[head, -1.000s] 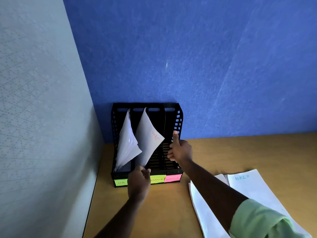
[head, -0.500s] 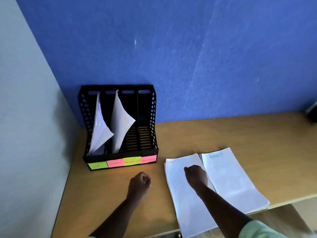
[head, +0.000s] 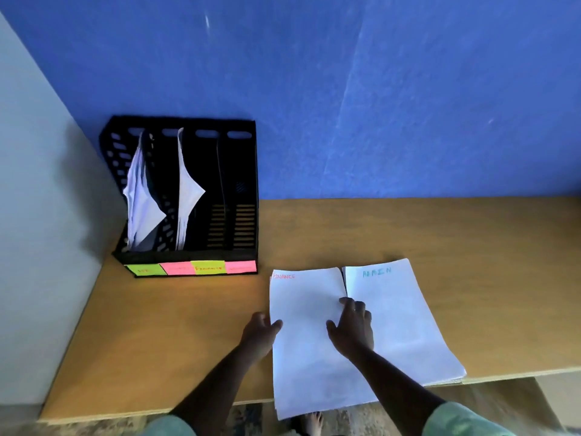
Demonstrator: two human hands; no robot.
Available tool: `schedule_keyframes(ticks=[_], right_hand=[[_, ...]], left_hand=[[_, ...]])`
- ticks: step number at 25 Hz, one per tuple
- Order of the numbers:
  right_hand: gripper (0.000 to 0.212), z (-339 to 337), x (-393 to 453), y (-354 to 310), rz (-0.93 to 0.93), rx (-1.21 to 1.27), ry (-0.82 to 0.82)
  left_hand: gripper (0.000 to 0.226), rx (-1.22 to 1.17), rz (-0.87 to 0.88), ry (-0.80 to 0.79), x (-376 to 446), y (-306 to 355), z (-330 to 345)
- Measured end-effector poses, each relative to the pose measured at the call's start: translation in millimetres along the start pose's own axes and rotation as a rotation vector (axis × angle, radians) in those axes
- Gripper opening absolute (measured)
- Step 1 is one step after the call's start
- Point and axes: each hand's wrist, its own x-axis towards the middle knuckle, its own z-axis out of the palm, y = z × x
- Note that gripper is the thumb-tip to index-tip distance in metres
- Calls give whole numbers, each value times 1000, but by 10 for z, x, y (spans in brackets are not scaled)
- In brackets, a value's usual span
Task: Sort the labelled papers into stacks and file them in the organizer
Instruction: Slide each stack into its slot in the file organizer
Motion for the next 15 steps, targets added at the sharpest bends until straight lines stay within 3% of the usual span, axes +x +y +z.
schedule_keyframes(ticks=[3, 7, 10, 15], right_hand=[[59, 83, -10, 83, -71, -38, -12], [59, 99, 16, 172, -158, -56, -52], [60, 11, 46, 231, -189, 3, -84], [75, -178, 125, 120, -138, 200, -42]], left_hand=[[50, -128, -49, 27, -83, 139, 146], [49, -82, -58, 141, -142, 228, 313], [37, -88, -63, 200, -238, 242, 338], [31, -314, 87, 248, -343, 309, 67]])
